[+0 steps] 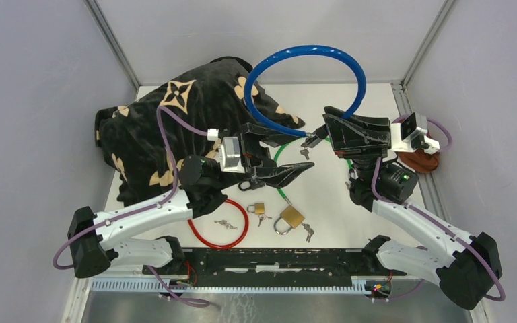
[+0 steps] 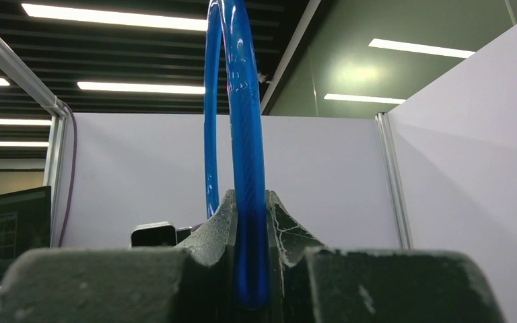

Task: Lock with the key
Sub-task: Lock the lock.

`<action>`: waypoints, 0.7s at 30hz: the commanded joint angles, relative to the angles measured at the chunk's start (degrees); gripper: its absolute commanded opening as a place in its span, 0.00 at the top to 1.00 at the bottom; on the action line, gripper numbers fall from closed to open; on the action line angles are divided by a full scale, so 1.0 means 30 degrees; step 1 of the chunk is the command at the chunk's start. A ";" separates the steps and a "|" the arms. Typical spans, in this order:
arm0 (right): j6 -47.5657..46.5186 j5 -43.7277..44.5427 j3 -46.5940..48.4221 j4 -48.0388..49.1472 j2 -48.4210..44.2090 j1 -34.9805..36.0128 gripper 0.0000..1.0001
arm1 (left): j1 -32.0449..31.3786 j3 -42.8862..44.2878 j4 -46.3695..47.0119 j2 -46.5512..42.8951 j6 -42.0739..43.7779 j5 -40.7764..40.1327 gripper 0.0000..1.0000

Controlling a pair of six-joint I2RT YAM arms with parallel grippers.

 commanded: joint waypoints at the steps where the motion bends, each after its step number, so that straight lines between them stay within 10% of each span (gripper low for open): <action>1: 0.0190 0.0143 0.0463 0.8597 -0.0136 0.0063 1.00 | 0.0361 -0.0263 -0.0870 0.0259 0.1017 0.1743 0.30; 14: 0.0160 -0.0032 0.0066 0.8603 -0.0439 0.0048 1.00 | 0.0486 0.1142 -0.0848 0.1933 0.1252 0.0833 0.40; 21: 0.0089 0.0010 -0.0280 0.8609 -0.0466 0.0062 1.00 | 0.0567 0.1685 0.0204 0.2153 0.1038 0.1818 0.63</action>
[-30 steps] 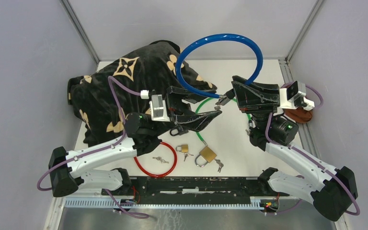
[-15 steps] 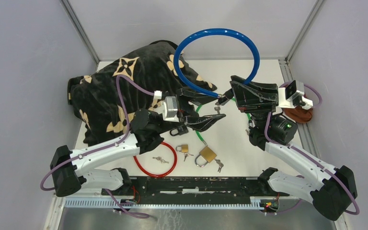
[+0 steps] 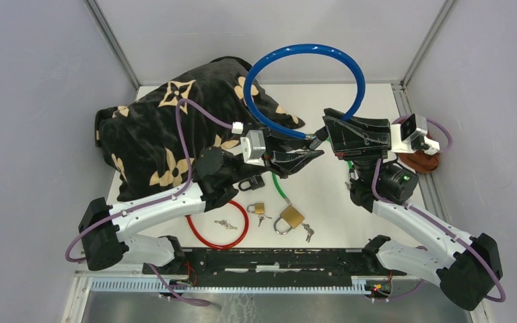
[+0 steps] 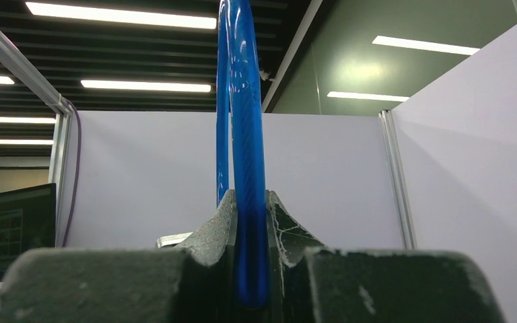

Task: Lock with the key
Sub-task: Lock the lock.

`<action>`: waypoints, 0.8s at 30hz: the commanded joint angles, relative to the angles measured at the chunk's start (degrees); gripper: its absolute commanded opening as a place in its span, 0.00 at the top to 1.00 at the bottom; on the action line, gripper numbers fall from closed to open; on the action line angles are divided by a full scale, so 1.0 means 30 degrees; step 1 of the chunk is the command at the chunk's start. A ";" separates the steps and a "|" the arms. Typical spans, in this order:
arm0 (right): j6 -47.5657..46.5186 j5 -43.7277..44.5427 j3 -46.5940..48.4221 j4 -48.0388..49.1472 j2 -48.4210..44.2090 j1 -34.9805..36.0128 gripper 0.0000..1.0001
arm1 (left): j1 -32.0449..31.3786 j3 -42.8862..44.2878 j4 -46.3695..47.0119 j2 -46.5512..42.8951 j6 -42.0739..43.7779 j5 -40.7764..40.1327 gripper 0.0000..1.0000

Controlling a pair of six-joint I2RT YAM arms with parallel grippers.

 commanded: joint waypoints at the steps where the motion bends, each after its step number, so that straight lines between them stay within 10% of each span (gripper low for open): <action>1: -0.0010 0.0306 -0.0257 0.8640 -0.0374 0.0056 1.00 | 0.0000 0.0883 0.1349 -0.0151 0.0329 0.1032 0.65; 10: 0.0260 0.0305 -0.0806 0.8643 -0.0096 0.0063 1.00 | 0.0007 0.0545 0.1764 -0.0861 -0.0067 0.0664 0.97; 24: -0.4829 -0.2850 -0.4527 0.1349 -0.3897 0.0033 0.99 | 0.0997 -0.0482 -0.0090 -0.3534 0.1672 0.0230 0.98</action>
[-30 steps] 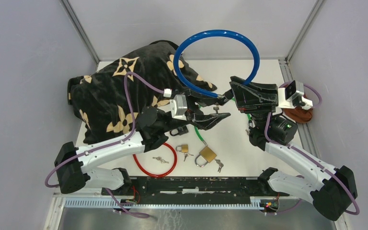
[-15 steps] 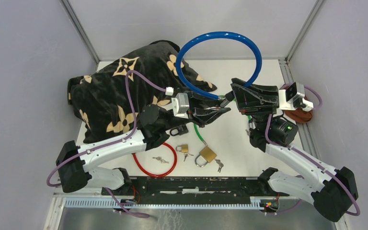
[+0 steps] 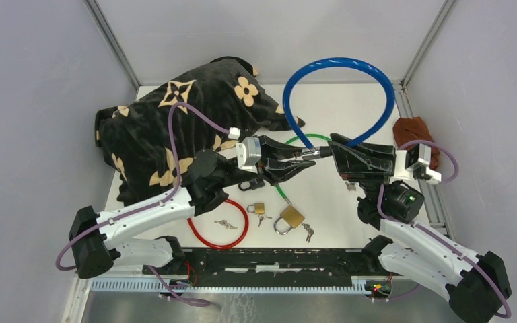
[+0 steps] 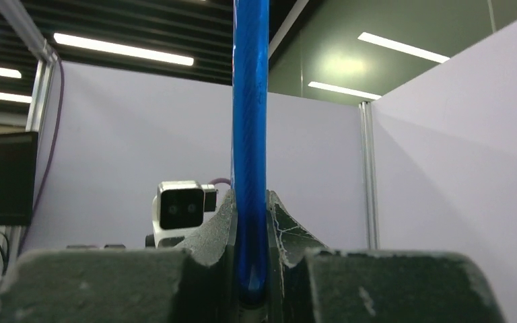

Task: Lock with the key
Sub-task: Lock the lock.

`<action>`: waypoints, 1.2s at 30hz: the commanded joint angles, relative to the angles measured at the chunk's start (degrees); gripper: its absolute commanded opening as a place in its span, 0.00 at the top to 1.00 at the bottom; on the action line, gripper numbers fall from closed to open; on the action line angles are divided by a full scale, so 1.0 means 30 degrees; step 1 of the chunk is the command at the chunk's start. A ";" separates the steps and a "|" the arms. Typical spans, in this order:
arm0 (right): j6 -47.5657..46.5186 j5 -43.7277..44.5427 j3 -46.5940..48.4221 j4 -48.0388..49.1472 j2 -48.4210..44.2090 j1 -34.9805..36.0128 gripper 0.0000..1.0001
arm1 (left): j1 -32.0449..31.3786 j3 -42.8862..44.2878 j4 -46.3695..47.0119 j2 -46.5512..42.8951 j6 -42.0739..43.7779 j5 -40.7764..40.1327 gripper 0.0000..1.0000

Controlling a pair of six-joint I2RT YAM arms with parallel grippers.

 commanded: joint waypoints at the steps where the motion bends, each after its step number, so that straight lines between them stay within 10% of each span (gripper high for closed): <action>1: -0.2932 -0.2968 -0.0363 0.0224 -0.1156 0.0052 0.98 | 0.0647 0.0549 0.2207 -0.1882 0.1644 -0.0565 0.98; 9: -0.3712 -0.4054 0.0073 -0.2223 -0.1503 0.0018 1.00 | 0.0924 0.0415 0.1978 -0.2294 0.2325 0.0088 0.98; 17: -0.0773 -0.2032 0.1198 0.2351 -0.0057 0.0048 1.00 | 0.0922 -0.0363 0.2135 -0.2150 0.1624 0.1057 0.97; 36: -0.0673 -0.1305 0.2333 0.3773 0.0330 0.0034 1.00 | 0.0905 -0.1031 0.1426 -0.2457 0.2182 0.1716 0.43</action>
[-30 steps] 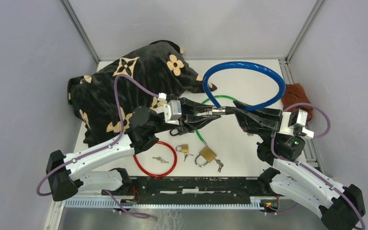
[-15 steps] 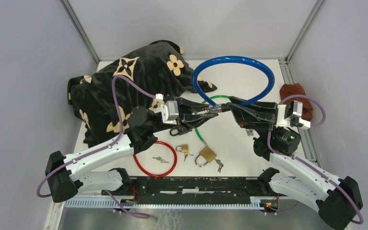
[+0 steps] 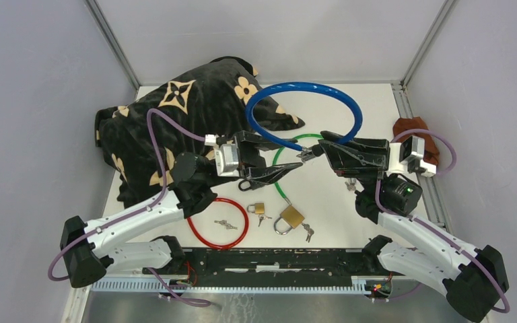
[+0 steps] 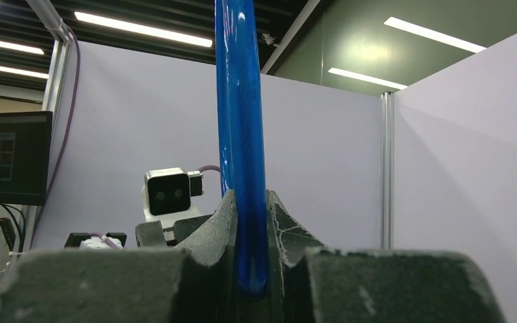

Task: Lock with the key
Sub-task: Lock the lock.

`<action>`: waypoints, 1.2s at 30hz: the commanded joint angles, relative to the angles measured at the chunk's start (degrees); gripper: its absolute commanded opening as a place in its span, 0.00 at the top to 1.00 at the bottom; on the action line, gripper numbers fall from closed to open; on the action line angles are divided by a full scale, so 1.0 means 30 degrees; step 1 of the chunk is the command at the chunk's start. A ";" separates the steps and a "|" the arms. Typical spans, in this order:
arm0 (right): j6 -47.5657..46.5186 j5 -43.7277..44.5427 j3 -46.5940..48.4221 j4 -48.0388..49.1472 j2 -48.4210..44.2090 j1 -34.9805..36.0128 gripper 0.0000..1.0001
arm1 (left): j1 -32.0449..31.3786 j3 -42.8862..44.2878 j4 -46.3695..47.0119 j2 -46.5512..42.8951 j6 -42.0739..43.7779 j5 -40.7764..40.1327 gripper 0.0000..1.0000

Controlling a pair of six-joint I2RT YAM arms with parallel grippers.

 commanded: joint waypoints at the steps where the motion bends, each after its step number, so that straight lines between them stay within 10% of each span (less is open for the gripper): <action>1: -0.0262 0.0736 0.0923 0.4286 -0.0462 -0.0033 1.00 | 0.0027 -0.0199 0.0400 -0.0742 0.0826 0.0406 0.41; 9: -0.0005 0.0695 0.1155 0.4460 -0.0290 -0.0031 1.00 | 0.0072 -0.0756 -0.2027 -0.1200 0.1551 0.0296 0.36; 16: 0.0493 0.0305 0.1440 0.4762 0.0045 -0.0032 1.00 | 0.0044 -0.1165 0.0054 -0.0665 0.0800 -0.0071 0.57; 26: 0.0402 0.0353 0.1121 0.4809 -0.0161 -0.0059 1.00 | 0.0045 -0.1093 0.1015 0.0105 0.0214 -0.0036 0.59; 33: 0.0427 0.0591 0.0939 0.4876 -0.0186 -0.0047 1.00 | 0.0007 -0.1107 0.1594 0.0319 0.1142 -0.0449 0.97; 36: 0.0496 0.0919 0.0879 0.4662 -0.0176 -0.0005 1.00 | -0.0107 -0.1269 0.1706 0.0277 0.1838 -0.0873 0.98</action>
